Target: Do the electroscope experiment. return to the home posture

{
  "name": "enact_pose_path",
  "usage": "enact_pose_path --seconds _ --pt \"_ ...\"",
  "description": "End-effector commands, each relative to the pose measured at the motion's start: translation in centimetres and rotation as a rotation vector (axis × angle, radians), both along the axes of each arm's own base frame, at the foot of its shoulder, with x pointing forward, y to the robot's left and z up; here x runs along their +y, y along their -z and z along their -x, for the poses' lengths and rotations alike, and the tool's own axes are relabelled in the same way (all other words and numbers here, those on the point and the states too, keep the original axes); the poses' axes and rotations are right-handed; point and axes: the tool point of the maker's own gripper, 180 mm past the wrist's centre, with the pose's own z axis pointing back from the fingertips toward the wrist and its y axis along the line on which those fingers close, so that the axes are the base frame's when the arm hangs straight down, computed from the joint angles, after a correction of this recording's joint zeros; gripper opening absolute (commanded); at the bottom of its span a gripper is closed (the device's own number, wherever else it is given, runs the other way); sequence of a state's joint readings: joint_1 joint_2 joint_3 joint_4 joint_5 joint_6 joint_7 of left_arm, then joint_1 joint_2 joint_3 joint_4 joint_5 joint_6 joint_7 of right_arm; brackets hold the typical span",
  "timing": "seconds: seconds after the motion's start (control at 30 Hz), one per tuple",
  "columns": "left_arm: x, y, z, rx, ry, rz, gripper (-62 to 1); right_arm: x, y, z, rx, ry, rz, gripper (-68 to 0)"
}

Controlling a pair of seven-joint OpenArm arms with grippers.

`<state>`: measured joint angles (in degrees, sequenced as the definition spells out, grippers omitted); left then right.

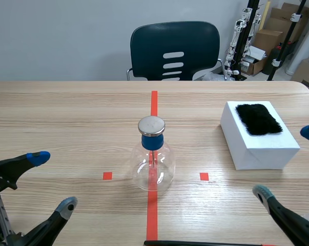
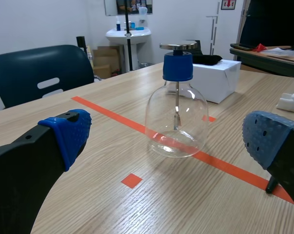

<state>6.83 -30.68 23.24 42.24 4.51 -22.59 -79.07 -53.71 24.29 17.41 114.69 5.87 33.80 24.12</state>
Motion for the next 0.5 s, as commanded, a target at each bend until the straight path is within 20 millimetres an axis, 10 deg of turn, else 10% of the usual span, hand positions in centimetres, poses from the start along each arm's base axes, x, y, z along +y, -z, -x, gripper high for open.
enact_pose_path --seconds 0.0,0.47 --pt "0.6 -1.1 -0.3 -0.028 -0.01 0.02 1.4 0.8 -1.8 0.1 -0.046 -0.028 -0.028 0.4" --pt "2.3 -4.5 -1.1 0.032 -0.084 -0.106 1.4 3.3 -3.0 2.5 -0.034 -0.056 -0.203 0.4"
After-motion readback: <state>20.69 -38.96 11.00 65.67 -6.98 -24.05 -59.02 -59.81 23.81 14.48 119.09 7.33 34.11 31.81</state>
